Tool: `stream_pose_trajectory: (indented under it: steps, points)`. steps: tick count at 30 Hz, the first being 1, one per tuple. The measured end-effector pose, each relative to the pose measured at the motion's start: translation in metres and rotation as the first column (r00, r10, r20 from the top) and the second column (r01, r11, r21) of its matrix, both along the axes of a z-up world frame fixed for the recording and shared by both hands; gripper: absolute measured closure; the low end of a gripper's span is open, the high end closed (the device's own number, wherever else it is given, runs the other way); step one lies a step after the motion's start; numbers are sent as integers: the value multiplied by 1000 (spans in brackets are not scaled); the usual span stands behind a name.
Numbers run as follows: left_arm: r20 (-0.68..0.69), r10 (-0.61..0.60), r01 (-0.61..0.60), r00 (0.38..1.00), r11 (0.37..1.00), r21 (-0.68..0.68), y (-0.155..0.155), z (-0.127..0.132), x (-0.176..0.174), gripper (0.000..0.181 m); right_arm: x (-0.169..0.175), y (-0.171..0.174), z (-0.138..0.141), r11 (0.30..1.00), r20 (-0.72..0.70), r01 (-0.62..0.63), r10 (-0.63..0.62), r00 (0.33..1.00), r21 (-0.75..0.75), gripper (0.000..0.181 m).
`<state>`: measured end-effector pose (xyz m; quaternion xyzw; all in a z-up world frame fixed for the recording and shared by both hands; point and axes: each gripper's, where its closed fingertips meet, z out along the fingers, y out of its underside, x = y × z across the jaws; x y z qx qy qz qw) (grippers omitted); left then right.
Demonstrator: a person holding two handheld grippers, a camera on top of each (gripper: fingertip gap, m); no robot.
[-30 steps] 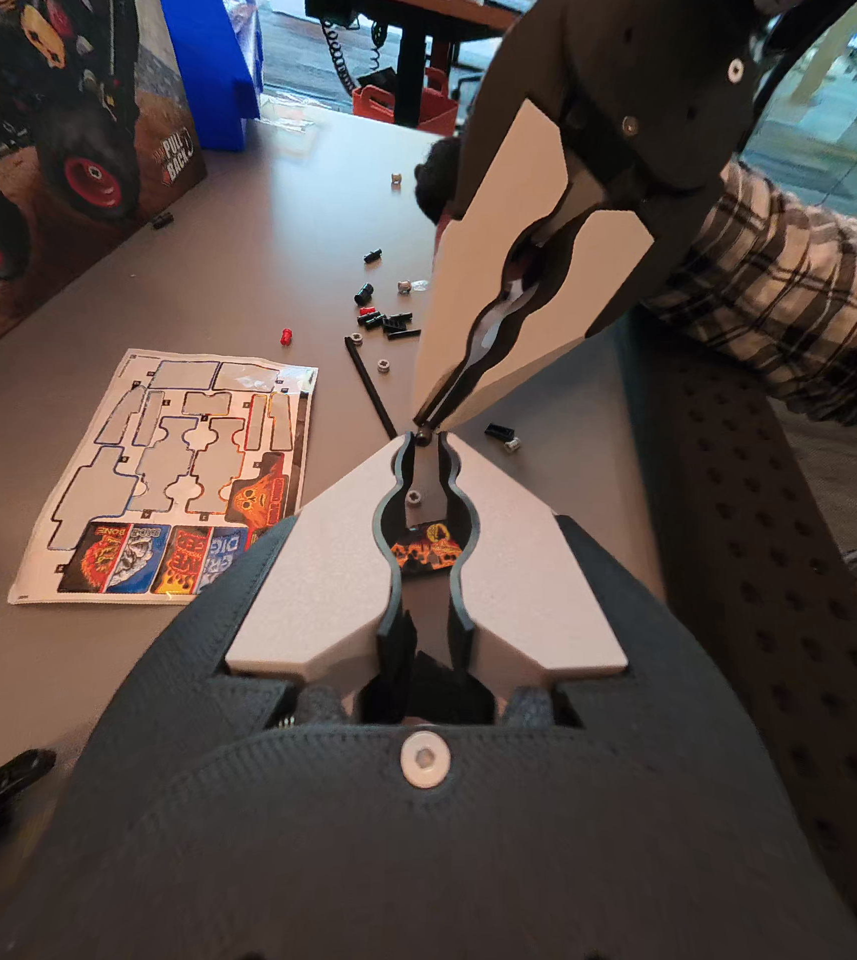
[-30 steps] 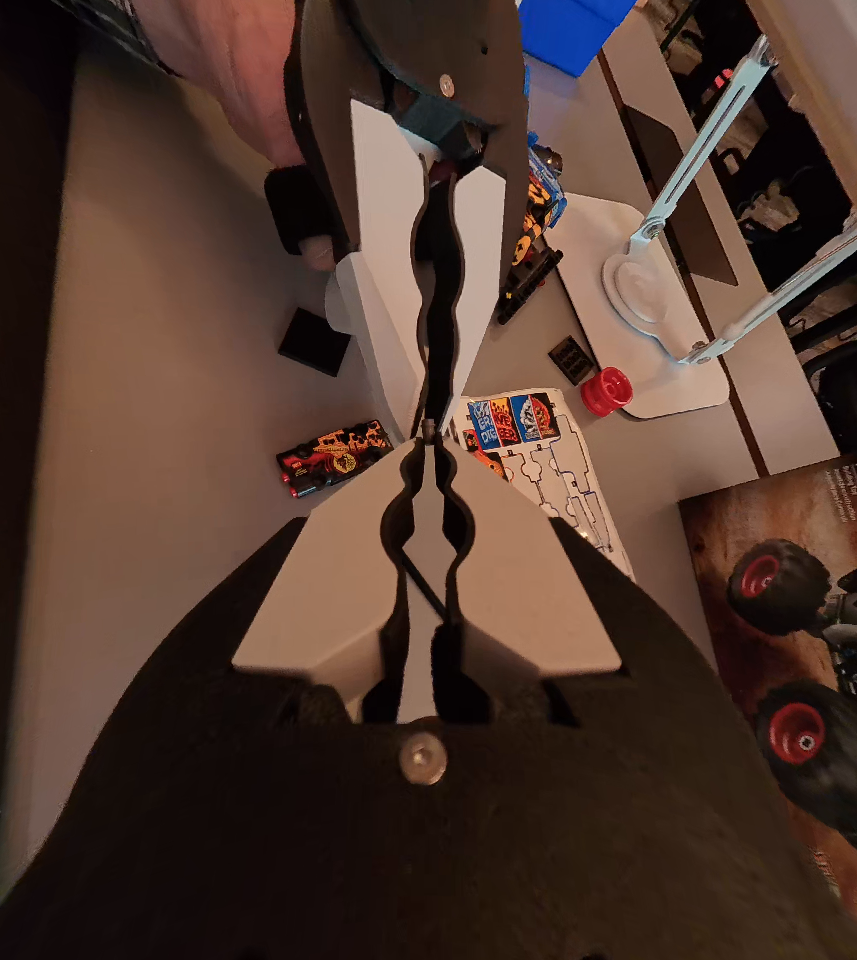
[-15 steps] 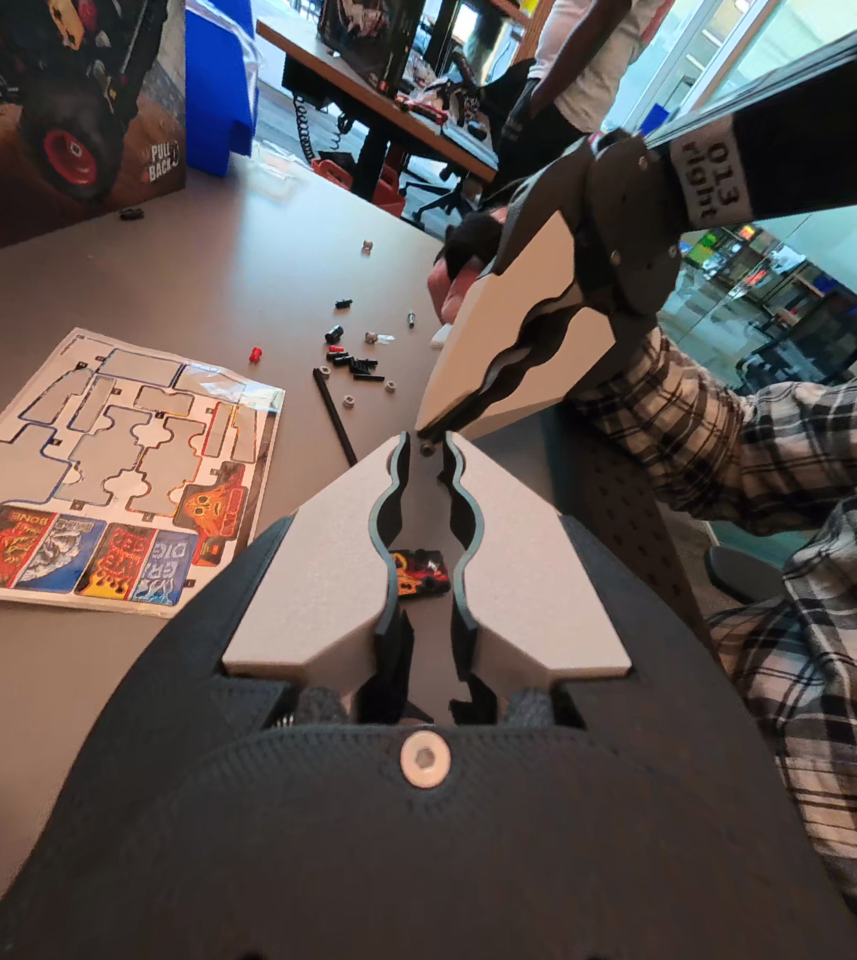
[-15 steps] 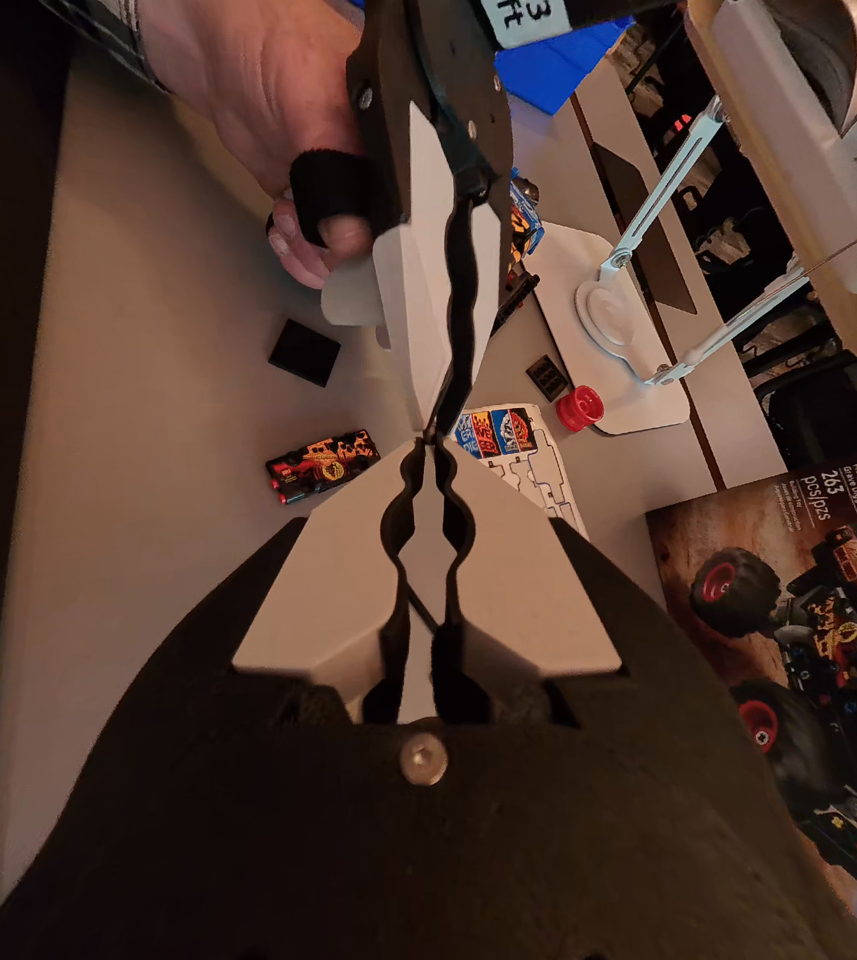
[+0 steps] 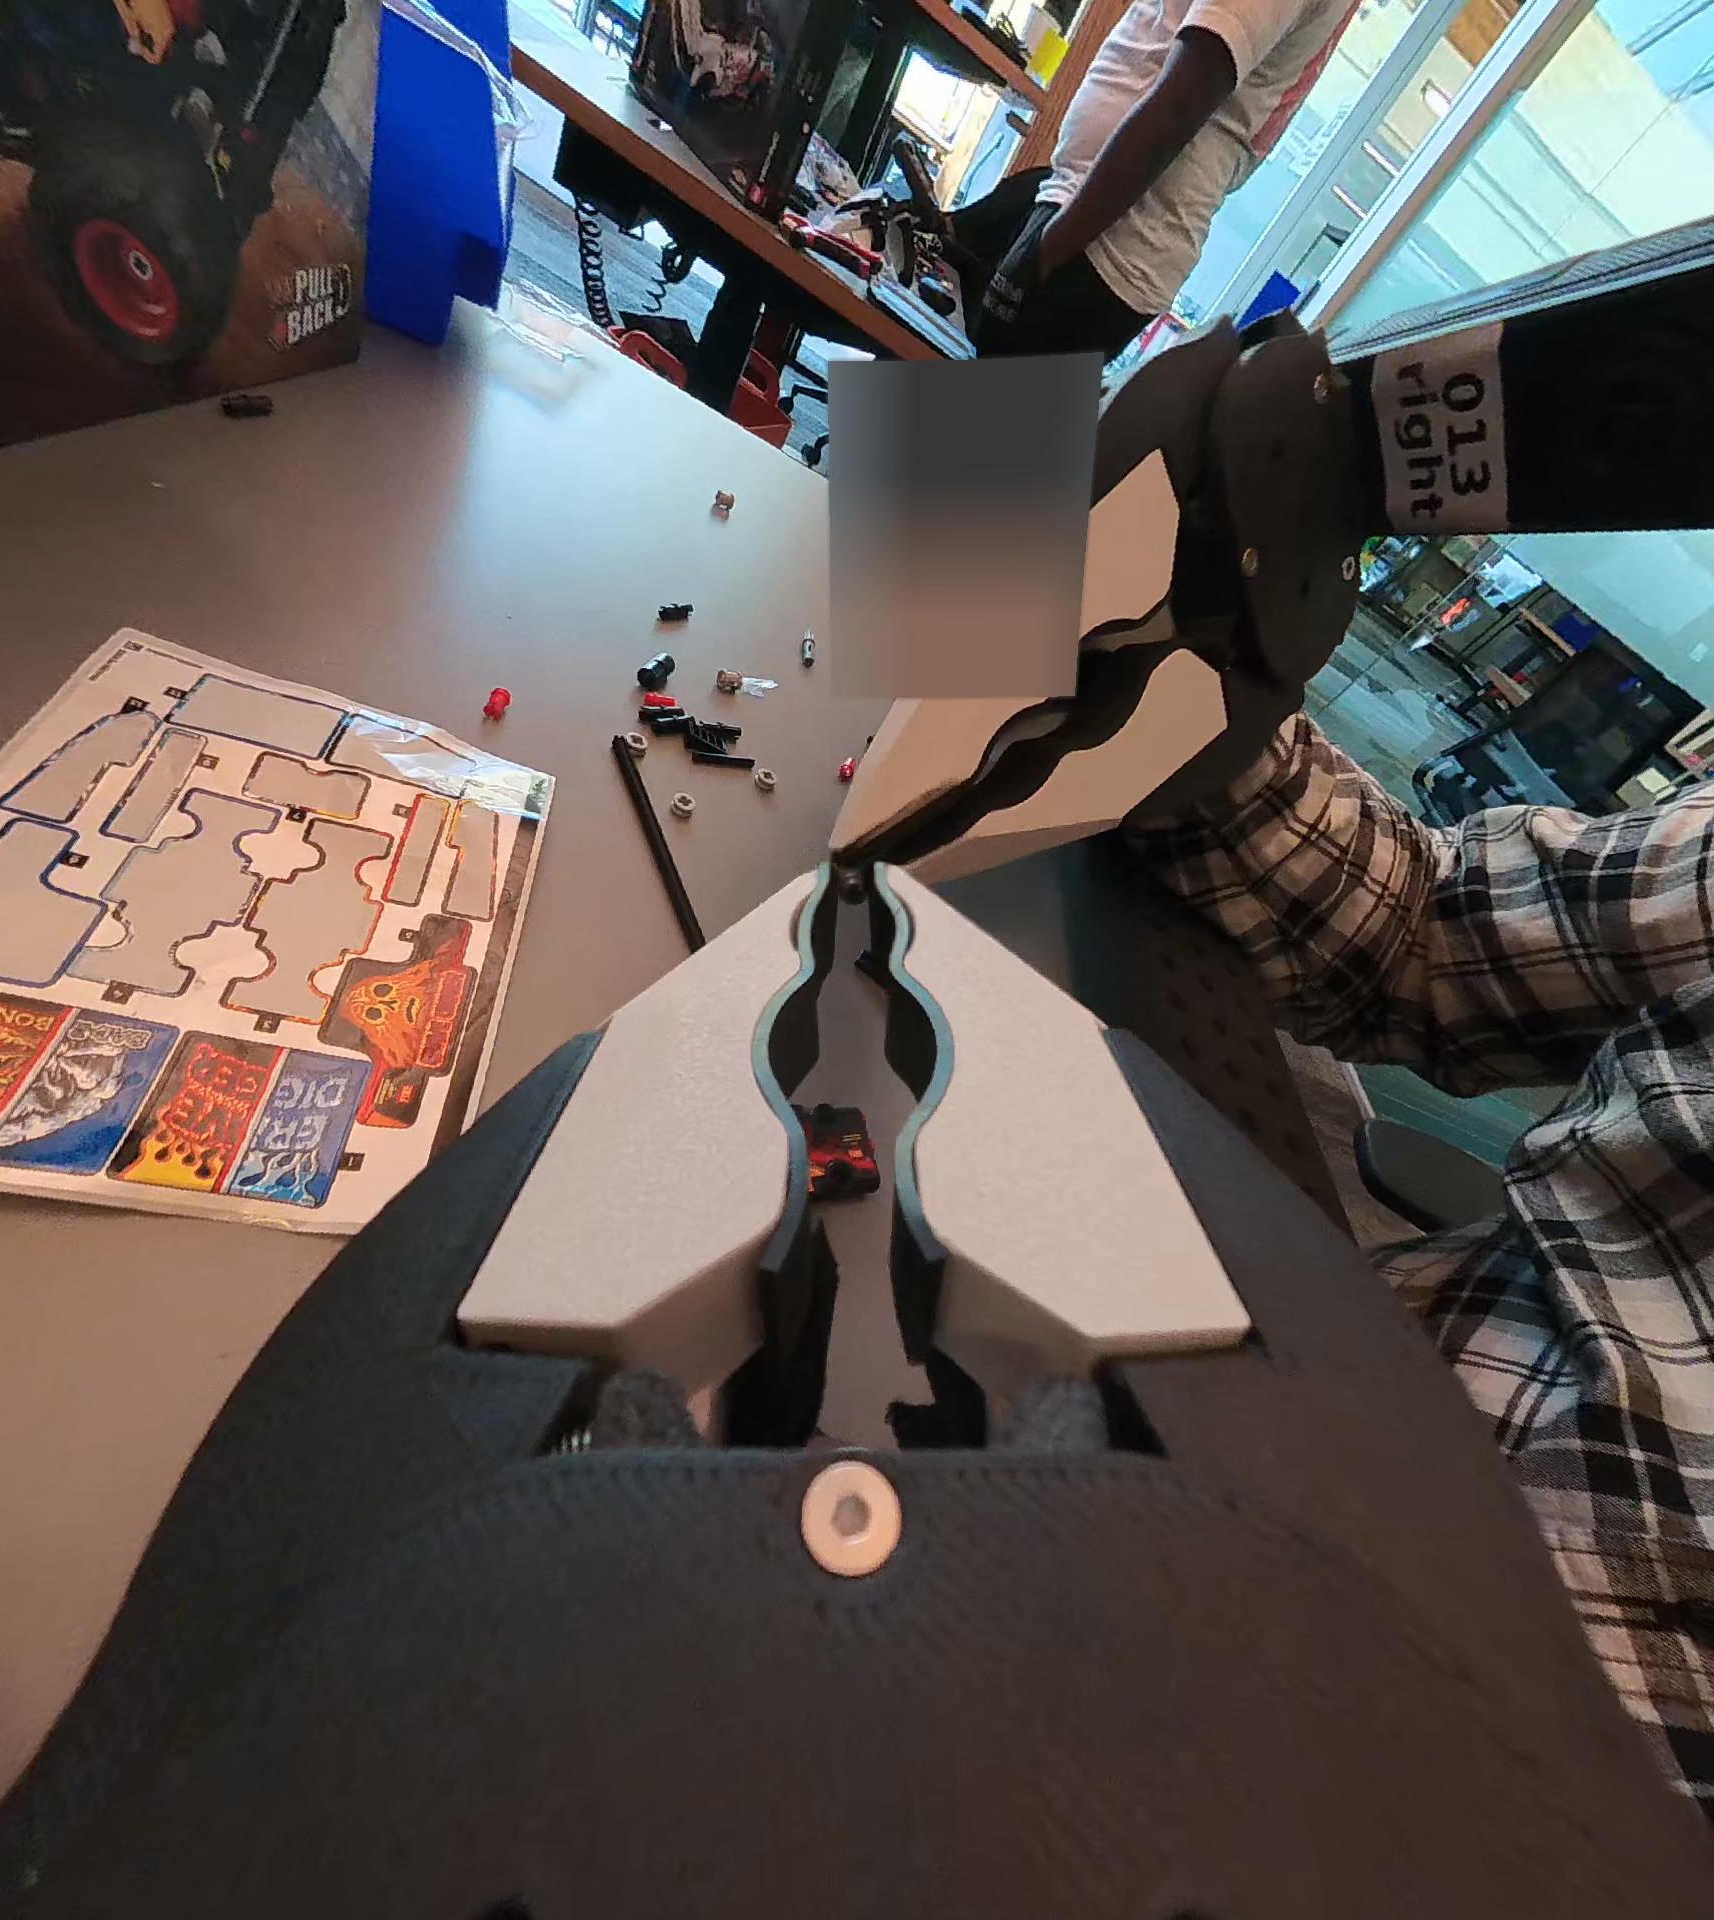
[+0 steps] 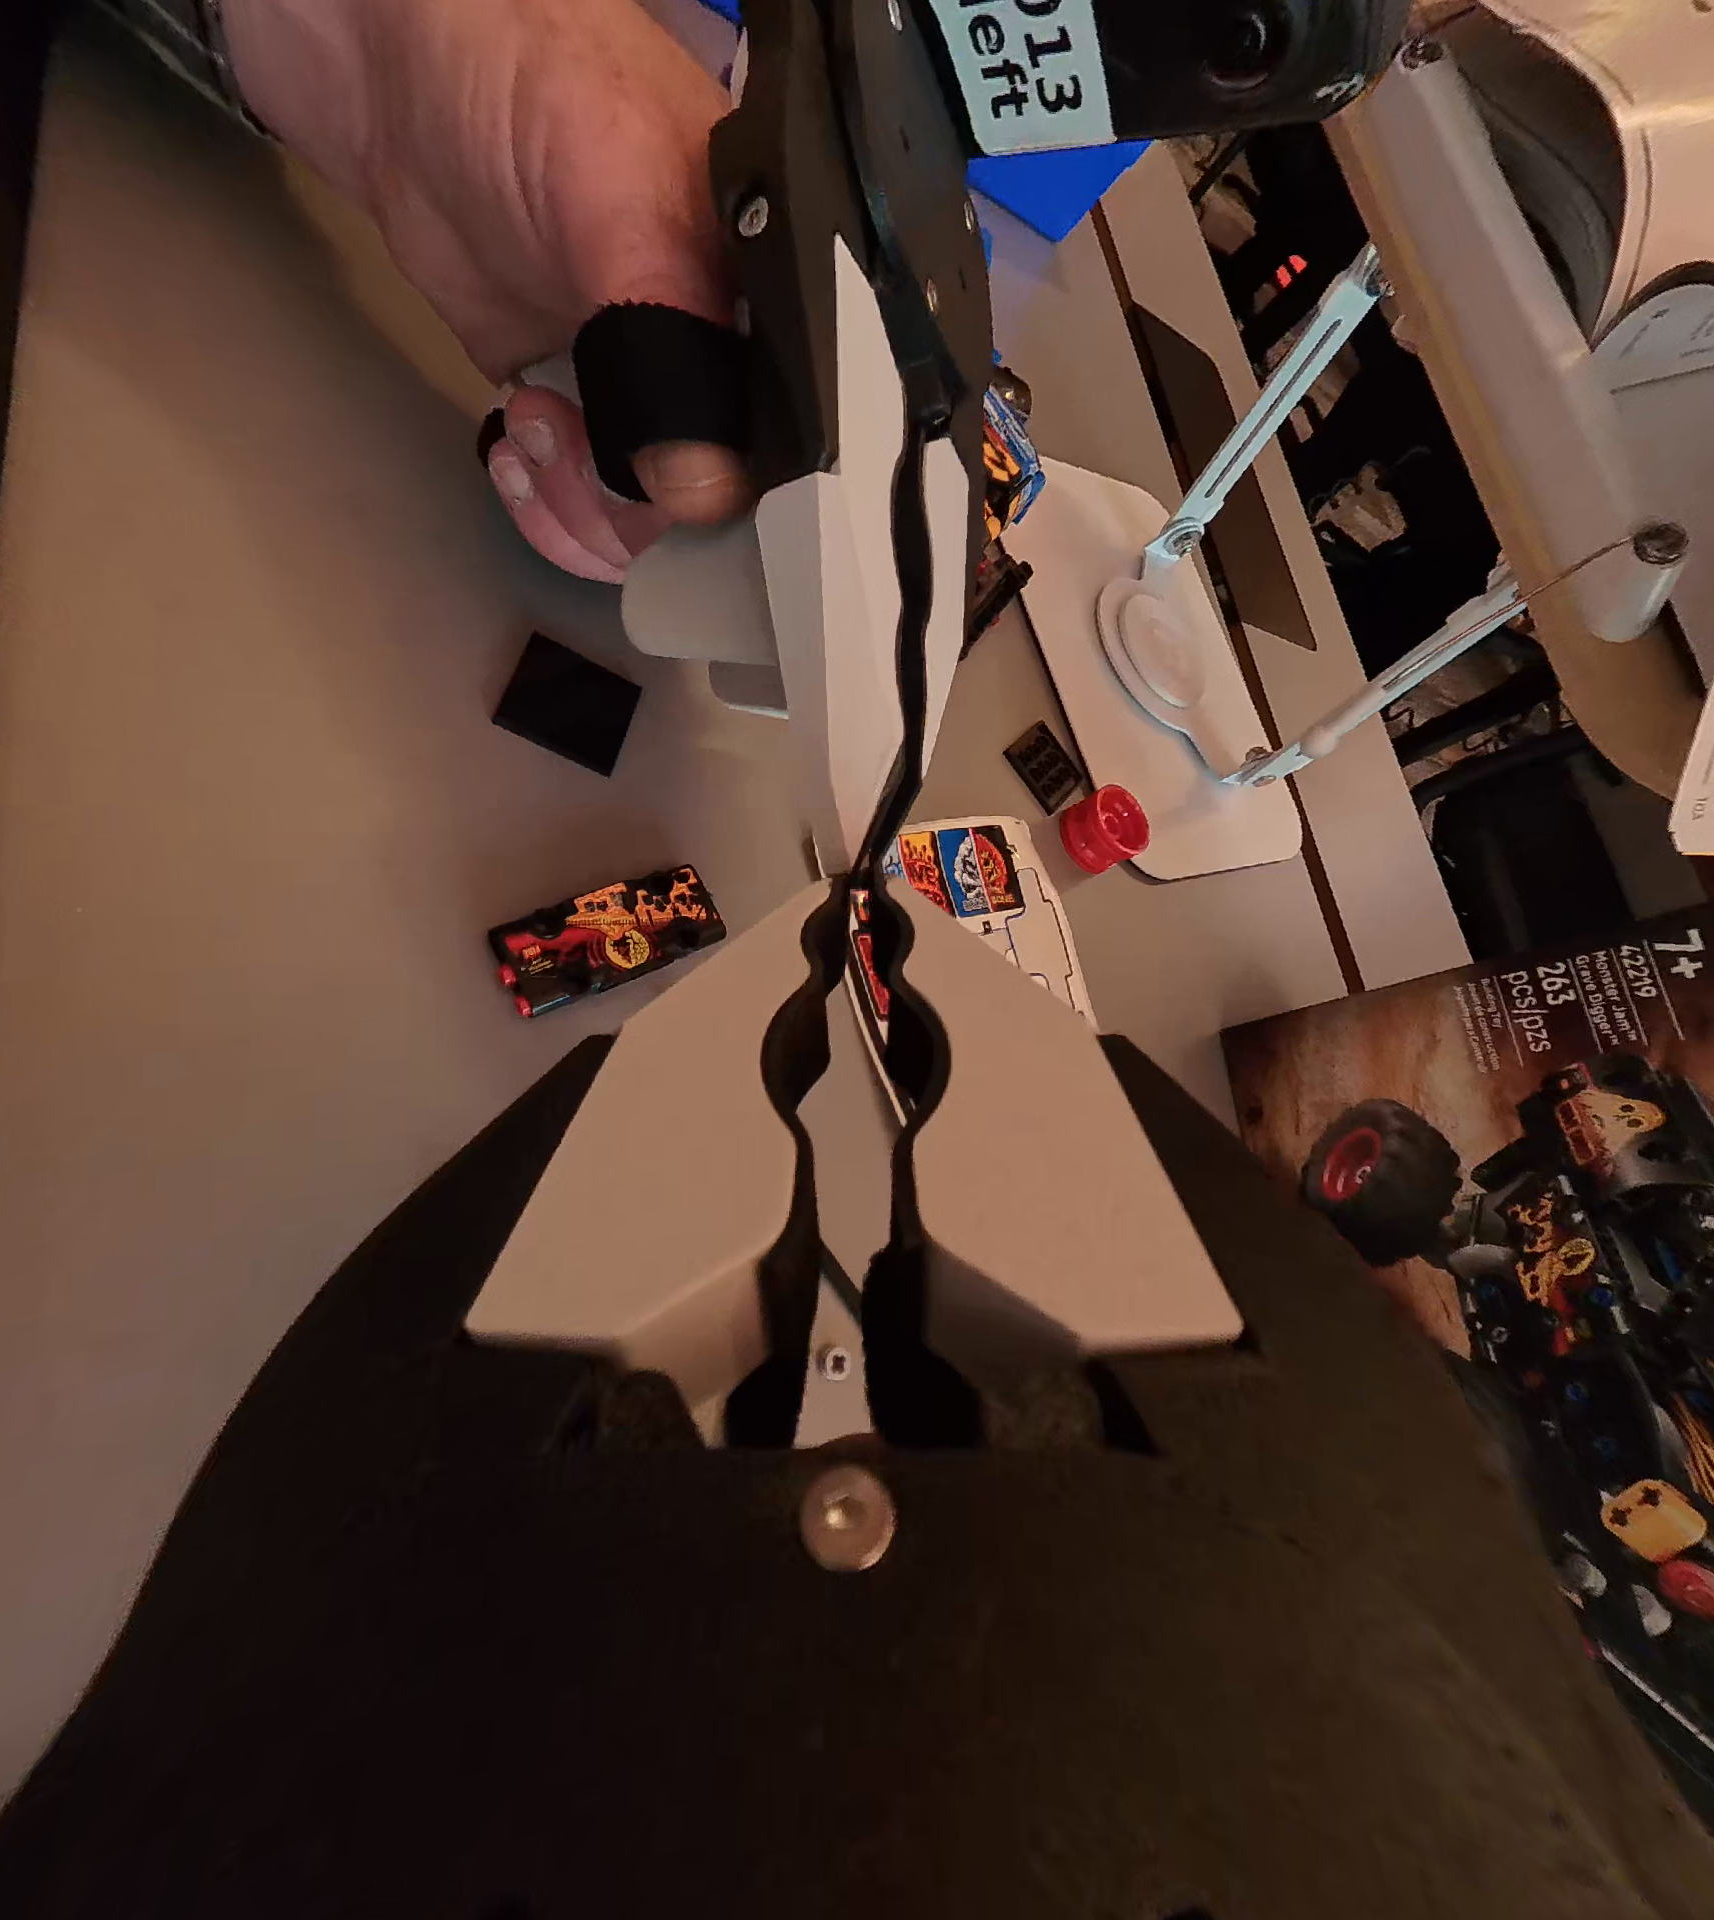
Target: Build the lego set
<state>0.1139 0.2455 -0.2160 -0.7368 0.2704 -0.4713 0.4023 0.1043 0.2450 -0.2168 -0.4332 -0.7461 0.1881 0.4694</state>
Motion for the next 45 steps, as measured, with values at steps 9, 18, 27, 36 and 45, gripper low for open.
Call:
stream_pose_trajectory:
  steps: [9,18,27,36,45]
  points:
    - [-9,-7,7,1000,999,33,0,1,-2,177,-2,0,1,1000,-9,3,-3,1000,6,177]
    - [-119,44,-24,992,986,165,7,4,-14,177,0,-8,-9,953,83,76,-54,995,-294,148]
    - [-202,98,-57,974,978,199,15,-4,-25,177,-6,-30,-68,896,359,250,-111,927,-368,134]
    - [-212,120,-75,970,976,206,19,-4,-28,177,-7,-25,-77,926,384,243,-121,915,-288,153]
    - [-243,117,-61,963,972,227,17,-6,-27,177,-3,-14,-76,916,378,284,-165,911,-283,146]
